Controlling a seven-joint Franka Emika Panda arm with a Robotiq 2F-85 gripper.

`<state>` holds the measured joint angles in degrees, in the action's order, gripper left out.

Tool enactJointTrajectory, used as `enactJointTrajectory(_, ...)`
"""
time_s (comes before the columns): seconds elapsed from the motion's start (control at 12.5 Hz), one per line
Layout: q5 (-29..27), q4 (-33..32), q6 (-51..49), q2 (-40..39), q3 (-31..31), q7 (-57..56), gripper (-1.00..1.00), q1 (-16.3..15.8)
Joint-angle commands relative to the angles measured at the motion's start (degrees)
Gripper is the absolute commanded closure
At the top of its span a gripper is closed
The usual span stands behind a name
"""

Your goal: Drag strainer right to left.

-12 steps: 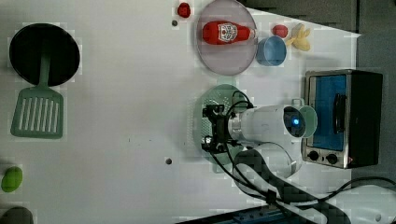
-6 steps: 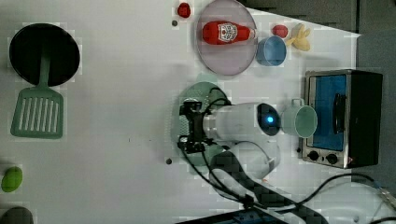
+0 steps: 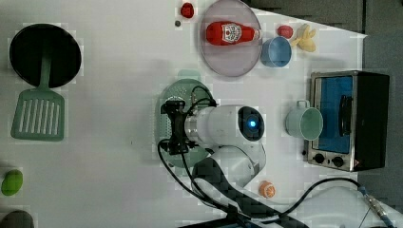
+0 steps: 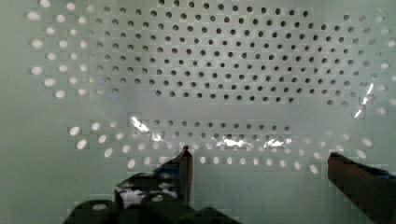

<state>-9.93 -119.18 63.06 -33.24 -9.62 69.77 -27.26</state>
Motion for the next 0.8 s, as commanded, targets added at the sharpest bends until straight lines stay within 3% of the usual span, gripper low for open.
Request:
enactJointTrajectory(0.08, 0.09, 3.78, -0.32, -1.54, -0.02, 7.34, -1.00, -3.40)
enactJointTrajectory(0.8, 0.12, 11.00, -0.45, -6.53, 0.29, 7.87, -1.00, -7.63)
